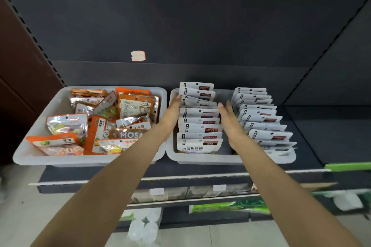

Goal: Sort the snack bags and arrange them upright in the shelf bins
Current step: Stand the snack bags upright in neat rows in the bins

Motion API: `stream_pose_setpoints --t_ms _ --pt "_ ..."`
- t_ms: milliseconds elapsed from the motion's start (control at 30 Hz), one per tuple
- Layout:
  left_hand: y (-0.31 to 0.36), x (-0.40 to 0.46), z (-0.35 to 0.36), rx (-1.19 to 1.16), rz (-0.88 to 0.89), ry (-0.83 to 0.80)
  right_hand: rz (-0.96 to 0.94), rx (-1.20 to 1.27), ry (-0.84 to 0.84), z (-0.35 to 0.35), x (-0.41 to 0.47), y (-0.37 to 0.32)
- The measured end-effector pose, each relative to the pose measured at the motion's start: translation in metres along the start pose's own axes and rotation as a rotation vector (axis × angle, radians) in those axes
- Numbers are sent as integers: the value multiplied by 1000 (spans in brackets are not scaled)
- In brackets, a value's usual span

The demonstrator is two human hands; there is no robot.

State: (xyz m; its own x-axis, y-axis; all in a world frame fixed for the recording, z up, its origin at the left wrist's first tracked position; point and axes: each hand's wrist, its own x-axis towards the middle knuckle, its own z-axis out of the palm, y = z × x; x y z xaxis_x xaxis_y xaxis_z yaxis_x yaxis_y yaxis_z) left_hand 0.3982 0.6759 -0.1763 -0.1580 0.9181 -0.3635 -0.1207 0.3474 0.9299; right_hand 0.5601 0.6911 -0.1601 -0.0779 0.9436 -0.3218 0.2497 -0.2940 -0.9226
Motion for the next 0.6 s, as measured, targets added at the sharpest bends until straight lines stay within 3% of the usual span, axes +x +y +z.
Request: stream_pose_setpoints --t_ms 233,400,467,533,600 --pt "-19 -18 19 -66 38 -28 22 138 -82 16 -8 19" --pt "-20 -22 19 -61 53 20 10 48 -120 10 -12 16" --pt "-14 -27 20 181 181 92 -94 -146 -70 2 -18 12" --pt "-10 -34 23 615 379 177 -288 -346 19 -15 -25 10" --pt "-5 -43 31 1010 542 159 -444 -575 76 -35 -25 14"
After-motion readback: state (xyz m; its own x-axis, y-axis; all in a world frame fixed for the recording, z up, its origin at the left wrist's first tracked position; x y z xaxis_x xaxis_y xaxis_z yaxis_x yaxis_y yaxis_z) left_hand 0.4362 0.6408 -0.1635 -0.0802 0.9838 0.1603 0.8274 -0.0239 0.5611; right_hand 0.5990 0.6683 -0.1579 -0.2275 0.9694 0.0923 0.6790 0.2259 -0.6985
